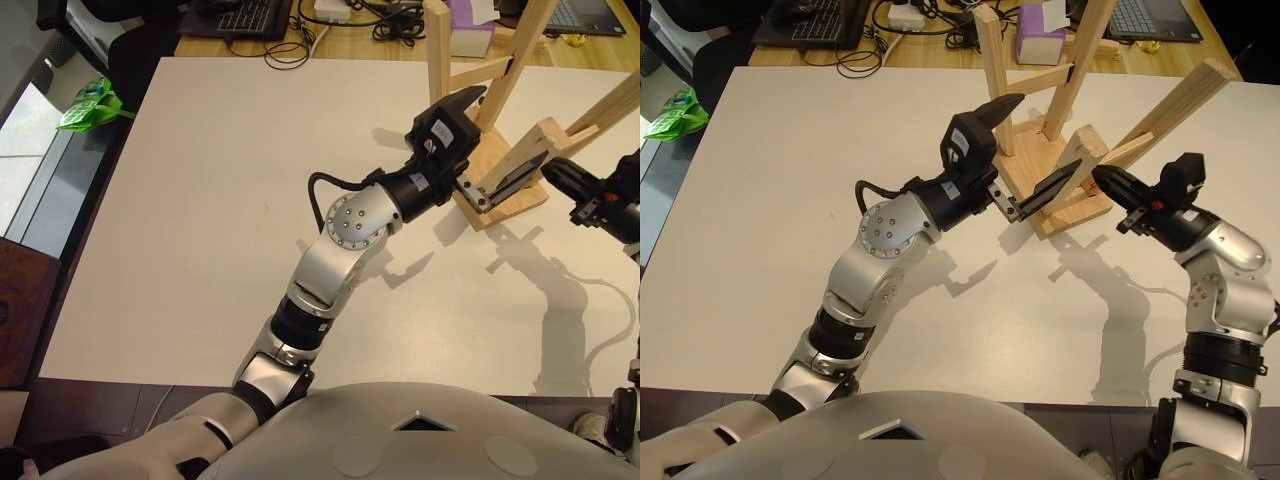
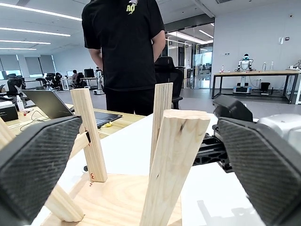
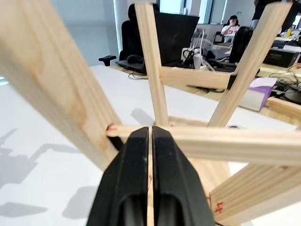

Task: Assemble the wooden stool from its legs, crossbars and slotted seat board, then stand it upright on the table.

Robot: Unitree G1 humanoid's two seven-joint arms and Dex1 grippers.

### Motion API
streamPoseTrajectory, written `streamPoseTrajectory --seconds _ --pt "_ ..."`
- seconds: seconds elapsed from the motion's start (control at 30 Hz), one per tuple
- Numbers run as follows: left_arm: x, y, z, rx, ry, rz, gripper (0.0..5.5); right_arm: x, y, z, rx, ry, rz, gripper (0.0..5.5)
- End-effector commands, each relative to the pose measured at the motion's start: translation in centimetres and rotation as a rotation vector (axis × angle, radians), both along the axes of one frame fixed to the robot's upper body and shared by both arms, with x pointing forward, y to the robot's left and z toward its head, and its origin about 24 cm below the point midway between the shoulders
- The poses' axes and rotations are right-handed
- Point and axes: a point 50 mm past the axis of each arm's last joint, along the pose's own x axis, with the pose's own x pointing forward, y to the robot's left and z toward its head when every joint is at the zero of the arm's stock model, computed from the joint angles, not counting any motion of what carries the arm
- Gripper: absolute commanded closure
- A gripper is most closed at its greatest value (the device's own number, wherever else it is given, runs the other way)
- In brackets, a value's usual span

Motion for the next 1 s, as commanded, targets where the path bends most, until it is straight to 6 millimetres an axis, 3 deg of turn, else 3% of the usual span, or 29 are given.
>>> streamPoseTrajectory --seconds 0.03,0.17,0.37,0.53,0.7,1.0 --pt "-0.2 -0.3 -0.1 -0.017 0.023 0.001 0.1 0.6 0.8 -2.0 -0.069 0.034 -0.003 5.46" --pt "-0.2 -0.5 -0.1 -0.022 0.027 0.005 0.1 1.3 2.4 -2.3 -0.03 0.01 0.04 5.46" --pt "-0.1 -0.4 -0.3 -0.022 0.037 0.014 0.1 1.9 0.4 -0.4 -0.01 -0.038 -0.008 5.46" --pt "0.0 -0.4 -0.3 -0.022 0.033 0.019 0.1 2.3 0.9 0.0 -0.049 -0.021 0.044 5.46" --pt "0.0 -0.4 -0.4 -0.022 0.041 0.019 0.1 1.4 0.6 -0.4 -0.063 0.021 0.092 5.46" --pt "0.3 -0.2 -0.9 -0.015 0.06 0.025 0.1 0.4 -0.9 1.8 -0.023 0.053 0.11 5.46"
